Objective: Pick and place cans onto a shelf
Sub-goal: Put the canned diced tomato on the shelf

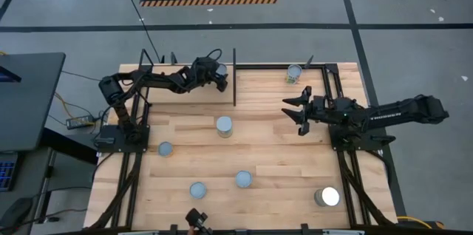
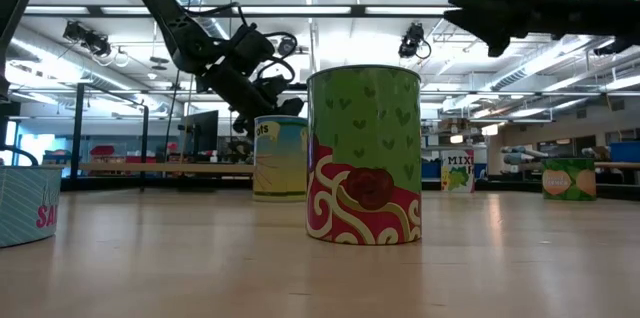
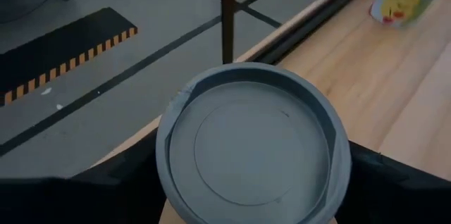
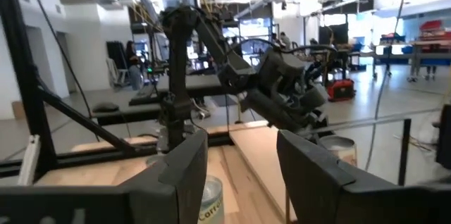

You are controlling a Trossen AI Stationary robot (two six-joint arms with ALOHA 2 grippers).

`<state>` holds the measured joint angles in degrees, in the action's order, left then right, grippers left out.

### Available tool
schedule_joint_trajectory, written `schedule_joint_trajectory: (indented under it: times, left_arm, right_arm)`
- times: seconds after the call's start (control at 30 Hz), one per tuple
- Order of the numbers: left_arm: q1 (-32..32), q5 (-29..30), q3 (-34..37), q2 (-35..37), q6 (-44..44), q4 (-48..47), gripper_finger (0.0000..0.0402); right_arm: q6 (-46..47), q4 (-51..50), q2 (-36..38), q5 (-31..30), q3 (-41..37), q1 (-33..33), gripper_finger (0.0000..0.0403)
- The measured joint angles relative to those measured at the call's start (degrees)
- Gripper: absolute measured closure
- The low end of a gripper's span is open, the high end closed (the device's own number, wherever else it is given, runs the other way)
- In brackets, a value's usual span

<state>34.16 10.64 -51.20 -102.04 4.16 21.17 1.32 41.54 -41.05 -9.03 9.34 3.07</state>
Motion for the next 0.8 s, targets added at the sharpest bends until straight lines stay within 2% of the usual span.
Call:
schedule_joint_trajectory:
  times: [0.2, 0.47, 0.8]
  left_arm:
    - [0.0, -2.34, 0.04, 0.0, 0.35, -1.82, 0.0107]
    - [0.02, -3.92, 0.04, 0.06, -0.04, -2.2, 0.0043]
    - [-0.02, -4.18, 0.07, 5.97, -2.35, -6.72, 0.0036]
  right_arm:
    - [0.0, 0.69, -2.67, -0.33, 0.0, 0.0, 0.0222]
    - [0.0, 1.94, -3.98, -0.33, 0.02, 0.0, 0.0222]
    - [0.14, 2.42, -3.96, -0.34, 0.02, 0.6, 0.0222]
